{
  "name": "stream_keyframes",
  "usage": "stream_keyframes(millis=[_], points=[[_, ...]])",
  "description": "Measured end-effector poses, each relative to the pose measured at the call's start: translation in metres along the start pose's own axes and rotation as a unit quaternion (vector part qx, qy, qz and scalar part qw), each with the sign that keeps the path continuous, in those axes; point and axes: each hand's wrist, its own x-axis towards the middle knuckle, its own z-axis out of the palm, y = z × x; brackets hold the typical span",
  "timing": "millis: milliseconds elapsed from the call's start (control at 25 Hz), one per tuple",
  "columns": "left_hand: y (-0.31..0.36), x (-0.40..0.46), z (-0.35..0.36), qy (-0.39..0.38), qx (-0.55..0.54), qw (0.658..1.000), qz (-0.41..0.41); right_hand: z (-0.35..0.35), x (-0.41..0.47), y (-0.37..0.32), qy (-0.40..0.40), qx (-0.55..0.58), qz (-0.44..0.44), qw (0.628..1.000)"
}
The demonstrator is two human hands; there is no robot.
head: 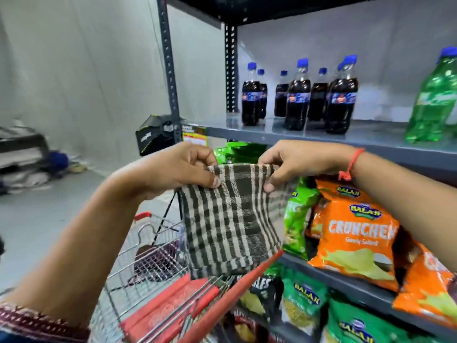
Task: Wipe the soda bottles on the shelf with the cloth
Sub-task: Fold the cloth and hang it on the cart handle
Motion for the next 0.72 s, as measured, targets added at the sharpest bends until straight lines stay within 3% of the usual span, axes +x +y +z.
stream_keyframes(millis=[80, 200, 320, 520, 720], points=[[-0.021, -0.018, 0.013, 0.014, -0.009, 0.999, -0.031, 0.011, 0.008, 0.007, -0.04, 0.001, -0.011, 0.999], [-0.055, -0.038, 0.046, 0.01, -0.032, 0.996, -0.083, 0.045, 0.023, 0.029, -0.178, 0.003, -0.006, 0.984], [-0.095, -0.049, 0.081, 0.001, -0.007, 0.987, -0.164, 0.092, 0.041, 0.055, -0.263, -0.057, 0.015, 0.963], [-0.161, -0.055, 0.103, 0.039, -0.06, 0.949, -0.308, 0.157, 0.074, 0.073, -0.217, -0.12, 0.026, 0.968], [-0.194, -0.056, 0.107, 0.06, -0.061, 0.933, -0.35, 0.185, 0.094, 0.079, -0.186, -0.117, 0.049, 0.974]])
